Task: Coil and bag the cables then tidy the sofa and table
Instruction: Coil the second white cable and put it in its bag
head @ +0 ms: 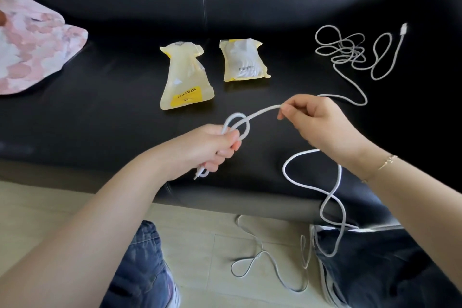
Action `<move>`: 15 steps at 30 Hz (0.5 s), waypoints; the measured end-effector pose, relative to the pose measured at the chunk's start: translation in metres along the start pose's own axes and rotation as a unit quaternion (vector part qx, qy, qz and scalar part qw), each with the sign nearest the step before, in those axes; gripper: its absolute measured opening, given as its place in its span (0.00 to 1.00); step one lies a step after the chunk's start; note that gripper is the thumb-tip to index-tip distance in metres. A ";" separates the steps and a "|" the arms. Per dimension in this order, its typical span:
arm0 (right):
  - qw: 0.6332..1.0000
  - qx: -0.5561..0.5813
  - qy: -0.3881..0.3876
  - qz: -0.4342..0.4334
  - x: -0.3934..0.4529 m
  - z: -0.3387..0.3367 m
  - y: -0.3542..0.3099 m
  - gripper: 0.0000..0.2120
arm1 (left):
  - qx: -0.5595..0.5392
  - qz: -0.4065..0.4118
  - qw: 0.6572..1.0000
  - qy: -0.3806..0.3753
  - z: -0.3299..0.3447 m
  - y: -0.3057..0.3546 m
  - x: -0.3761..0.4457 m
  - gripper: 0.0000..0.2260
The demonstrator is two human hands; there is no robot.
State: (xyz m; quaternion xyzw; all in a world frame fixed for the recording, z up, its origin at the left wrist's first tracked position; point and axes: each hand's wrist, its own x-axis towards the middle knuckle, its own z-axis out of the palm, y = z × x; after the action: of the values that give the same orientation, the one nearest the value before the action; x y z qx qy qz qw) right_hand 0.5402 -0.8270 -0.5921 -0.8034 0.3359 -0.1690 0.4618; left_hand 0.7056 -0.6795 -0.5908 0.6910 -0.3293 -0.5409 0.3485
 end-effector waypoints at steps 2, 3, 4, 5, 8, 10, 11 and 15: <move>1.000 -0.005 0.002 0.014 0.001 0.000 0.001 0.16 | -0.087 0.011 0.996 0.022 -0.006 0.004 -0.001 0.12; 1.000 -0.013 0.000 0.024 0.001 0.000 0.001 0.17 | -0.130 0.016 0.991 0.027 -0.010 0.005 -0.001 0.11; 0.999 -0.024 0.000 0.030 0.002 -0.001 0.001 0.18 | -0.169 0.020 0.985 0.031 -0.013 0.005 -0.002 0.11; 0.999 -0.033 0.002 0.034 0.003 -0.002 0.001 0.18 | -0.203 0.023 0.978 0.039 -0.017 0.005 -0.003 0.11; 0.998 -0.048 0.016 0.037 0.004 -0.004 0.000 0.13 | -0.309 0.016 0.947 0.086 -0.021 0.006 -0.002 0.11; 0.997 -0.072 0.024 0.024 0.003 -0.002 0.000 0.11 | -0.382 0.011 0.917 0.116 -0.021 0.005 0.001 0.12; 0.996 -0.083 0.029 0.014 0.002 0.001 -0.001 0.11 | -0.407 0.011 0.905 0.122 -0.020 0.006 0.003 0.12; 0.994 -0.095 0.042 -0.032 -0.004 0.016 -0.002 0.10 | -0.373 0.029 0.923 0.093 0.000 0.007 0.005 0.07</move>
State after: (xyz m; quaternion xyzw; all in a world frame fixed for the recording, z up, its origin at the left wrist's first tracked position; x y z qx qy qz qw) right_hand 0.5476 -0.8138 -0.5984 -0.8461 0.3437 -0.1848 0.3631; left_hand 0.7062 -0.6873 -0.5870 0.5487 -0.0898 -0.5478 0.6251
